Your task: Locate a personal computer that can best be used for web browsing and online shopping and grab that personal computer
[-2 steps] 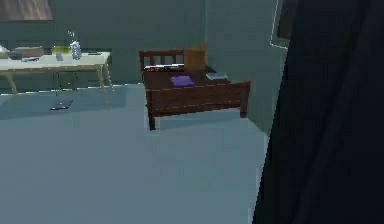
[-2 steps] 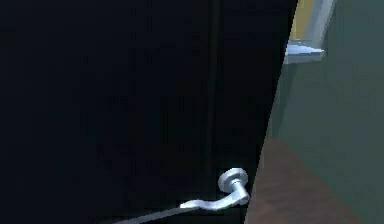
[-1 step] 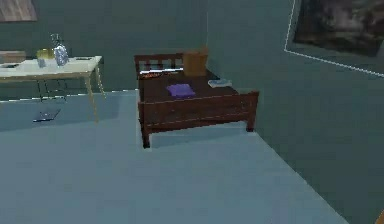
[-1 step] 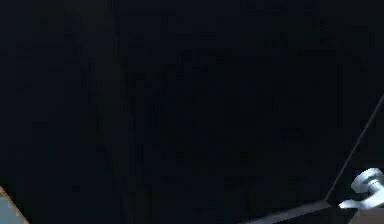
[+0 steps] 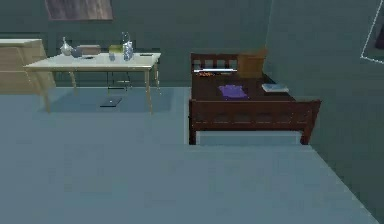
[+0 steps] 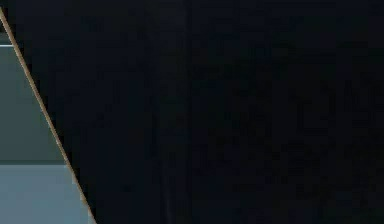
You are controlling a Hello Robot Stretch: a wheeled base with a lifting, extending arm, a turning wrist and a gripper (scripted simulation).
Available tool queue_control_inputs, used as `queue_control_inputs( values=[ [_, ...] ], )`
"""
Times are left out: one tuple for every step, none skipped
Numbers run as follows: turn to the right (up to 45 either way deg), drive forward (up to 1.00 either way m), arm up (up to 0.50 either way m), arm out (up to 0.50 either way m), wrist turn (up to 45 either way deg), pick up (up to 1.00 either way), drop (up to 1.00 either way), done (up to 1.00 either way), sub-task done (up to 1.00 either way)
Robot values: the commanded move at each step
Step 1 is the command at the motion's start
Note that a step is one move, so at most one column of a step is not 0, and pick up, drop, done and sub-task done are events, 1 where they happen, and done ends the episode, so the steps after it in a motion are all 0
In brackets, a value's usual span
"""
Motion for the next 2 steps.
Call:
queue_control_inputs(
  values=[
    [0.0,0.45,0.0,0.0,0.0,0.0,0.0,0.0,0.0],
    [-24.0,0.0,0.0,0.0,0.0,0.0,0.0,0.0,0.0]
  ],
)
